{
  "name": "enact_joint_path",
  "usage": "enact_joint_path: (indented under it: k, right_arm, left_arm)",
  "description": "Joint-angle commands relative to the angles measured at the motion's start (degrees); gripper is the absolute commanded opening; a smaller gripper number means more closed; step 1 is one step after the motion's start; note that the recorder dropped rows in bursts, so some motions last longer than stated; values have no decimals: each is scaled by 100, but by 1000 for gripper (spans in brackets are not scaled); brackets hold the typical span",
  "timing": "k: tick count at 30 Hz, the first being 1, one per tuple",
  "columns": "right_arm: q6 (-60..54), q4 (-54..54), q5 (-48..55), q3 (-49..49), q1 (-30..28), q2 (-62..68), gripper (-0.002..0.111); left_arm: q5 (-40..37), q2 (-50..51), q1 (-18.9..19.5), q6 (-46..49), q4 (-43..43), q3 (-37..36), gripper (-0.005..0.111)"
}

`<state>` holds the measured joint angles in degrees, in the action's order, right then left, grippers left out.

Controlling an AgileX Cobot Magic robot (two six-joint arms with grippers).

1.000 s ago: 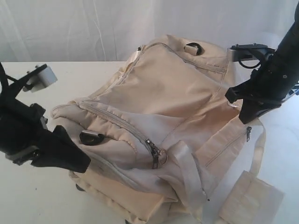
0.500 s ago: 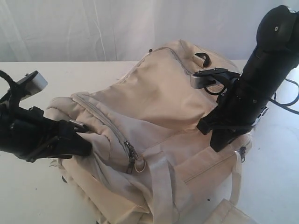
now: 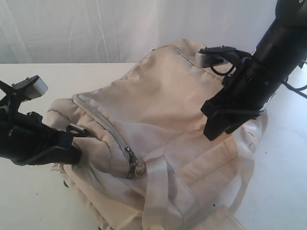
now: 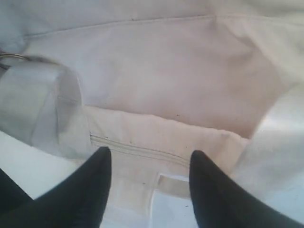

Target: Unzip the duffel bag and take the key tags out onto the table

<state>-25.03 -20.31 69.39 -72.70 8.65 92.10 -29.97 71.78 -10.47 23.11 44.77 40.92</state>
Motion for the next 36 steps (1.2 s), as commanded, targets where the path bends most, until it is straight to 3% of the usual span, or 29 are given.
enact_joint_path:
  k: [1,9,17,23,31,33,36]
  right_arm:
    - [-73,76,57,-249,41,-348,51]
    - [62,679,57,-414,41,-750,51]
    - [793,1378,-927,-414,41,-801,56]
    - [1526,2275,-2244,-414,26,-529,65]
    - [1526,2252,-2531,-414,-65,367,65]
    - [1515,2243,-2401,-414,-65,554,60]
    - [1504,2156,-2191,-414,-65,661,35]
  left_arm:
    - [-470,-44,242,-336,-672,238,0]
    - [-1038,-44,887,-536,-1468,875,0]
    - [-1312,-44,1607,-583,-2218,1651,0]
    - [-970,-44,1727,-701,-2686,1936,0]
    - [-768,-32,1727,-699,-2689,1978,0]
    - [-768,-32,1727,-699,-2639,1978,0]
    - [-842,-12,1713,-669,-2486,1978,0]
